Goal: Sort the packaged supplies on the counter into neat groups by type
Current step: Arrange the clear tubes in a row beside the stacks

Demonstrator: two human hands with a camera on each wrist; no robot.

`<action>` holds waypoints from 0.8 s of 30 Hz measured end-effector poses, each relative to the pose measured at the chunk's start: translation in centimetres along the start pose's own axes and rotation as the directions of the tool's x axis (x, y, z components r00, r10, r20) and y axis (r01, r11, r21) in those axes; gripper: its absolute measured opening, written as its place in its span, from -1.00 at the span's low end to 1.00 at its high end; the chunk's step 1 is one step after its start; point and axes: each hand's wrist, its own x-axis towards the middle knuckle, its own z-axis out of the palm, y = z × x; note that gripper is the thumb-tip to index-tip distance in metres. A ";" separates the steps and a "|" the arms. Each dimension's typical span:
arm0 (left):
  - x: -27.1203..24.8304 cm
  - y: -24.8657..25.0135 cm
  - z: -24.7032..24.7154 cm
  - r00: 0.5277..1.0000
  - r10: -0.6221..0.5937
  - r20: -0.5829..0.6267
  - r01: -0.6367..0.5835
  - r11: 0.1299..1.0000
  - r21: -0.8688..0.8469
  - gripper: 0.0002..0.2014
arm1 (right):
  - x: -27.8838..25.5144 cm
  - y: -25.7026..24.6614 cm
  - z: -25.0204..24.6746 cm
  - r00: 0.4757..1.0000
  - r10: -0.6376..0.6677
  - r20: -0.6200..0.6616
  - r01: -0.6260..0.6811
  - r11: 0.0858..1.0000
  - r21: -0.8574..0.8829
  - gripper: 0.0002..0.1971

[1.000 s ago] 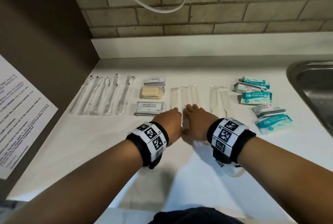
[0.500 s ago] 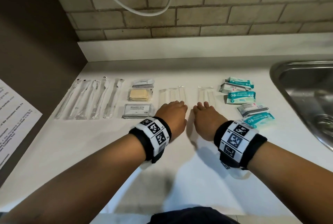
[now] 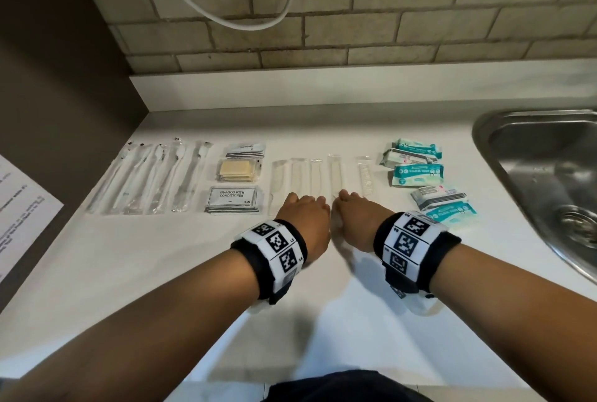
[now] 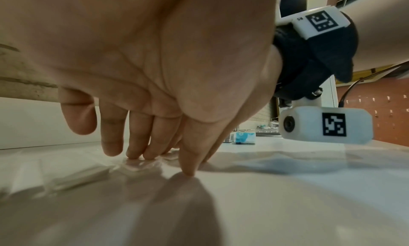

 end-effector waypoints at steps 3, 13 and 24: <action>0.0 0.2 0.2 1.000 -0.011 -0.012 0.011 1.000 -0.013 -0.58 | -0.2 0.3 -0.1 1.000 -0.016 -0.020 0.016 1.000 0.015 -0.45; 0.2 0.5 -0.7 1.000 -0.022 0.000 0.022 0.999 -0.032 -0.65 | 0.4 1.5 0.4 0.999 -0.041 -0.034 0.043 0.997 0.059 -0.40; 0.1 0.5 -0.2 0.999 -0.022 -0.025 0.021 0.999 -0.040 -0.66 | 0.7 1.5 0.9 0.996 -0.065 -0.058 0.069 0.996 0.062 -0.36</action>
